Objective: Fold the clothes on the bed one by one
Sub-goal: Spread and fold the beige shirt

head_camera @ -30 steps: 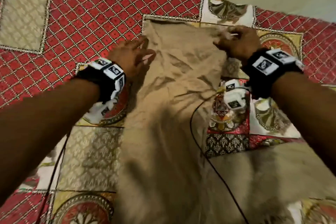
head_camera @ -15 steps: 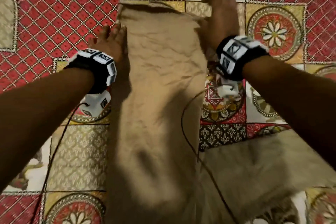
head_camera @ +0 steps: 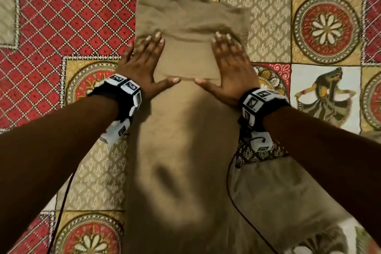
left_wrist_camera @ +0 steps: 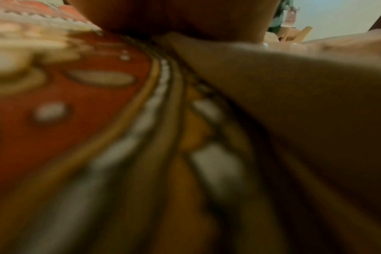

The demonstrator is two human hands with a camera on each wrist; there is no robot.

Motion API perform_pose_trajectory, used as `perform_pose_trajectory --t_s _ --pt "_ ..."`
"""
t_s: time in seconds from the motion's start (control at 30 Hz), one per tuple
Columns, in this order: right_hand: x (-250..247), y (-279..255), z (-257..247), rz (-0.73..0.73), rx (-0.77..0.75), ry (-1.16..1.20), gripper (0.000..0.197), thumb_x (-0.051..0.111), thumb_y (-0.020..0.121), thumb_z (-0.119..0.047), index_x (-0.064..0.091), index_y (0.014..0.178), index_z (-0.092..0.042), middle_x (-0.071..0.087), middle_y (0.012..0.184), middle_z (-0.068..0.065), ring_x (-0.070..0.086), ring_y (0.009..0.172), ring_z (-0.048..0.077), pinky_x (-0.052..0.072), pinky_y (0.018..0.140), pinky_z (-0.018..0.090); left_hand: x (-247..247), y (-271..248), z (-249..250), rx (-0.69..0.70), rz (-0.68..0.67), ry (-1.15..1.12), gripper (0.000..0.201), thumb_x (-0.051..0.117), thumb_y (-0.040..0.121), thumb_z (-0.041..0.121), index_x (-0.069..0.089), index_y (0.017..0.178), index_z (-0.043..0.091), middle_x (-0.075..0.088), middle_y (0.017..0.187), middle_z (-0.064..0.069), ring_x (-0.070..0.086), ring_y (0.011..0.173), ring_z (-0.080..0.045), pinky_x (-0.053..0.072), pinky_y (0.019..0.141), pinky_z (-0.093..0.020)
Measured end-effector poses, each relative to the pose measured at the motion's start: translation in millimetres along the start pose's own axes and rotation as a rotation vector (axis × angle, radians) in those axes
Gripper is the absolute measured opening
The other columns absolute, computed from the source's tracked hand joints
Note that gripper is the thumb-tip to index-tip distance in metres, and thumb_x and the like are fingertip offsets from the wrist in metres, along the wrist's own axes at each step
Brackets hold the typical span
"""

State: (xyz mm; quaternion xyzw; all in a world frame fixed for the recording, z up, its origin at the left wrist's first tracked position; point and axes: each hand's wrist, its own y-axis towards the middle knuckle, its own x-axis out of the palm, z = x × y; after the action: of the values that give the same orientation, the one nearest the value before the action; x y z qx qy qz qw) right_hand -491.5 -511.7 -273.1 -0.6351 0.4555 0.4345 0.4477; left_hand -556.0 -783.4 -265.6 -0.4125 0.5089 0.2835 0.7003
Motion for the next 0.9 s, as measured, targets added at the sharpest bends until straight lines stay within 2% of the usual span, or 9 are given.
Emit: perform_pose_trajectory --t_s 0.17,0.23,0.3,0.4,0.5,0.67,0.77,0.83,0.9 --pt "-14.5 5.7 -8.0 -0.049 0.164 -0.021 0.102 0.018 0.092 -0.083 -0.001 0.162 -0.011 -0.005 0.17 0.008 -0.007 0.157 0.023 0.003 0.127 0.046 -26.9 14.8 -3.6 -0.04 -0.091 0.071 0.13 0.021 0.062 0.104 -0.013 0.157 0.023 -0.017 0.165 0.007 -0.012 0.153 -0.014 -0.003 0.123 -0.051" --pt "-18.7 17.6 -24.7 -0.019 0.047 -0.077 0.095 0.026 0.096 -0.074 0.004 0.161 -0.008 0.0 0.169 0.011 -0.004 0.157 0.026 0.001 0.127 0.046 -34.1 23.8 -1.0 0.044 -0.093 0.104 0.133 0.031 0.061 0.102 -0.011 0.157 0.02 -0.013 0.166 0.002 -0.01 0.153 -0.021 -0.002 0.123 -0.05" --pt "-19.0 38.7 -34.6 -0.107 -0.15 -0.079 0.097 0.042 0.095 -0.068 0.002 0.162 -0.009 0.0 0.169 0.012 -0.003 0.157 0.027 -0.002 0.127 0.042 -37.6 34.9 -1.3 0.131 -0.117 0.125 0.136 0.04 0.059 0.1 -0.011 0.157 0.022 -0.011 0.167 -0.001 -0.007 0.154 -0.024 0.0 0.124 -0.048" --pt "-25.1 64.8 -24.4 -0.245 -0.233 -0.055 0.123 0.055 0.079 -0.083 -0.002 0.162 -0.012 -0.004 0.17 0.01 -0.004 0.156 0.026 -0.001 0.126 0.039 -40.5 45.4 -7.5 0.061 -0.177 0.099 0.152 0.04 0.04 0.108 -0.018 0.155 0.028 -0.016 0.166 0.004 -0.009 0.153 -0.021 -0.002 0.122 -0.053" --pt "-35.0 68.8 11.4 -0.247 -0.082 -0.019 0.148 0.054 0.056 -0.099 -0.003 0.162 -0.014 -0.008 0.169 0.009 -0.007 0.156 0.026 -0.005 0.126 0.041 -41.5 48.4 -10.9 -0.053 -0.217 0.067 0.165 0.044 0.027 0.109 -0.025 0.153 0.027 -0.026 0.163 0.008 -0.017 0.152 -0.016 -0.01 0.119 -0.058" --pt "-40.2 52.6 58.7 -0.23 0.166 -0.022 0.162 0.05 0.043 -0.106 -0.016 0.159 -0.016 -0.018 0.168 0.006 -0.014 0.155 0.025 -0.01 0.124 0.046 -41.0 48.2 -6.2 -0.107 -0.206 0.075 0.174 0.043 0.02 0.11 -0.028 0.152 0.02 -0.032 0.16 0.005 -0.026 0.149 -0.014 -0.014 0.116 -0.063" --pt "-50.9 39.7 48.0 -0.154 0.192 -0.06 0.154 0.057 0.056 -0.098 -0.012 0.159 -0.007 -0.014 0.168 0.015 -0.01 0.155 0.033 -0.004 0.126 0.047 -43.5 39.5 1.4 -0.081 -0.116 0.126 0.165 0.05 0.035 0.105 -0.019 0.155 0.015 -0.024 0.163 -0.005 -0.021 0.151 -0.023 -0.006 0.121 -0.057" --pt "-52.5 22.0 14.5 -0.015 0.094 -0.027 0.125 0.054 0.08 -0.082 -0.001 0.16 -0.003 -0.005 0.168 0.02 -0.004 0.155 0.036 0.001 0.127 0.047 -36.4 18.7 13.8 0.026 -0.004 0.101 0.134 0.058 0.067 0.085 -0.007 0.157 0.01 -0.011 0.165 -0.014 -0.008 0.153 -0.031 0.004 0.123 -0.054" --pt "-38.8 -4.4 -33.7 0.128 -0.008 0.1 0.087 0.047 0.099 -0.054 0.015 0.159 0.0 0.009 0.167 0.022 0.008 0.155 0.037 0.005 0.126 0.046 -19.1 -16.1 34.7 0.129 0.055 -0.021 0.095 0.047 0.088 0.055 0.004 0.158 0.007 -0.001 0.166 -0.017 0.0 0.153 -0.034 0.012 0.122 -0.054"
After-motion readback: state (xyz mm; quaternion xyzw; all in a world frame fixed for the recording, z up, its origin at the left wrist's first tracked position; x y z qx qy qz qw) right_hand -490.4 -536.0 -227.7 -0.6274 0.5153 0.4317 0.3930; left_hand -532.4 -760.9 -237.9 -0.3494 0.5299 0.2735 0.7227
